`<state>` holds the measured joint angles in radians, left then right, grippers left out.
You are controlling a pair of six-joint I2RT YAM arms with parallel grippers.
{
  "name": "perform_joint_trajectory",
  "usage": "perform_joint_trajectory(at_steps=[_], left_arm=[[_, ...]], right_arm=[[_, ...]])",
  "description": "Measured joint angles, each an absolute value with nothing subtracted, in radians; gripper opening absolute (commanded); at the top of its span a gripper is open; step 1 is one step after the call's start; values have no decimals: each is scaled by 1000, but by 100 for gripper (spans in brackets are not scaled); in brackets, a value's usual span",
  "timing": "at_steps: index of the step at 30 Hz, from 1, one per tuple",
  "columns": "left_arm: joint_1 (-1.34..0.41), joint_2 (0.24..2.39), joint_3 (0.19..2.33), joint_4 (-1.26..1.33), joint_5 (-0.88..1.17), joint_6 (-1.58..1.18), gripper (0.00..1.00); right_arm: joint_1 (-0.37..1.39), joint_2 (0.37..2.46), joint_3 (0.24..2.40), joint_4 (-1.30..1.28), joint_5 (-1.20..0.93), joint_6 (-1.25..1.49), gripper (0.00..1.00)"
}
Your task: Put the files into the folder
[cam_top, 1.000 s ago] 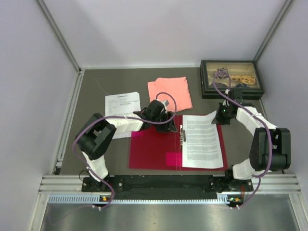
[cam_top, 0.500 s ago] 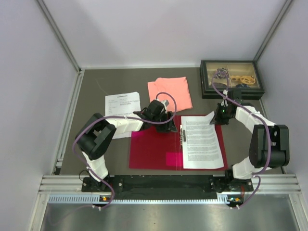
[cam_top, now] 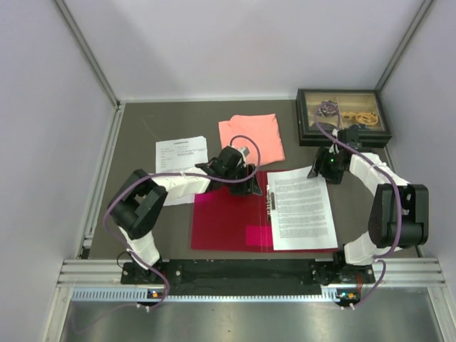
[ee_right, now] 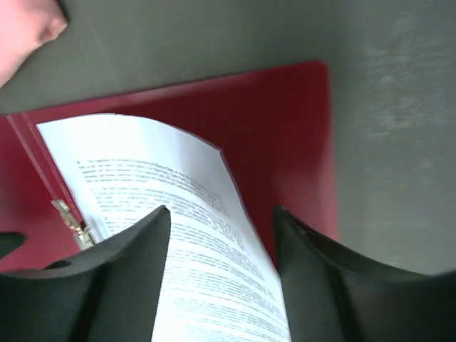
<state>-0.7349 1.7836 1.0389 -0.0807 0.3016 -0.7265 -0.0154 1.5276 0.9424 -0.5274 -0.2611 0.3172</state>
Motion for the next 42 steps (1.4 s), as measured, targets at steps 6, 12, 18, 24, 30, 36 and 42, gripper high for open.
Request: perform_joint_trajectory(at_steps=[6,12,18,24,30,36,42], left_arm=[[-630,1581,1023,-131,349,-728,67],[-331,1251,1011,-189,355,-719,71],[-147,1089,1010,-304,284,-699,73],[22,1137,955,-345,285,-716,69],[83,1289,921,-340,289,-735,66],[91,1418,916,-297,265,-748,63],[92,1497,865,-225,217,-776,62]], right_arm=[[-16,1512,1036,-638,-64,317,95],[10,1427,1149,-728,136,319,96],[235,1419,1308,-649,217,397,95],[492,1673,1575,-454,185,475,92],[589,2123,1975,-387,73,543,88],[650,2331,2044,-392,-35,550,82],[696,2383,2043,-390,-112,546,77]])
